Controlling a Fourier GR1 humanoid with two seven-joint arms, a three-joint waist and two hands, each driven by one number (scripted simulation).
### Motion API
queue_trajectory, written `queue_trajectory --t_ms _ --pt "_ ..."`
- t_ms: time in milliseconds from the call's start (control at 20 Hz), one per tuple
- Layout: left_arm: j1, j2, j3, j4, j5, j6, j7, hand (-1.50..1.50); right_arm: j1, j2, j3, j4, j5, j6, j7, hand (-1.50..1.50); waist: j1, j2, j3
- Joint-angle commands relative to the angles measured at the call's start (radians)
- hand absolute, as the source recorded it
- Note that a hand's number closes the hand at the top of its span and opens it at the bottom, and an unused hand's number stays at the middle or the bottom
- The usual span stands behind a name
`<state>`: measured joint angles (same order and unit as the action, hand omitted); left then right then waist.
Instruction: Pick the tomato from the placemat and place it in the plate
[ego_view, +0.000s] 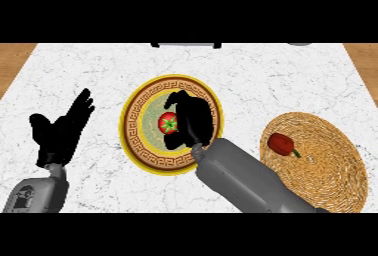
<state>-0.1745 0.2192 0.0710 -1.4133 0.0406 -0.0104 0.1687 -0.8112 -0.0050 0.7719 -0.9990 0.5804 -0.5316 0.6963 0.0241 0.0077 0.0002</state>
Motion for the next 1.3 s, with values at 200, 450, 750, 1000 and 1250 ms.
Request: queue_trajectory --t_ms 200,450,750,1000,1250 --pt "0.033 0.01 0.025 -0.043 0.026 -0.02 0.028 0.0 -0.016 0.005 -0.053 0.03 -0.062 -0.097 -0.275 -1.5 -0.006 -0.007 0.0" --pt "0.005 -0.029 -0.001 0.033 -0.027 0.027 -0.021 0.0 0.081 0.005 -0.045 -0.191 -0.196 -0.18 -0.498 -1.5 -0.017 -0.006 0.001" --pt "-0.017 -0.028 -0.007 0.004 -0.029 0.026 0.018 0.0 0.093 0.005 -0.129 -0.307 -0.415 -0.164 -0.414 -1.5 -0.01 -0.007 0.001" --pt "0.051 -0.014 0.011 0.002 -0.015 -0.008 -0.051 0.0 0.198 0.0 -0.205 -0.406 -0.552 0.014 -0.441 -1.5 -0.022 -0.009 0.0" --pt "0.008 -0.03 0.01 -0.013 -0.02 0.004 0.001 0.0 0.272 -0.057 -0.287 -0.414 -0.563 0.142 -0.579 -1.5 -0.025 -0.008 0.0"
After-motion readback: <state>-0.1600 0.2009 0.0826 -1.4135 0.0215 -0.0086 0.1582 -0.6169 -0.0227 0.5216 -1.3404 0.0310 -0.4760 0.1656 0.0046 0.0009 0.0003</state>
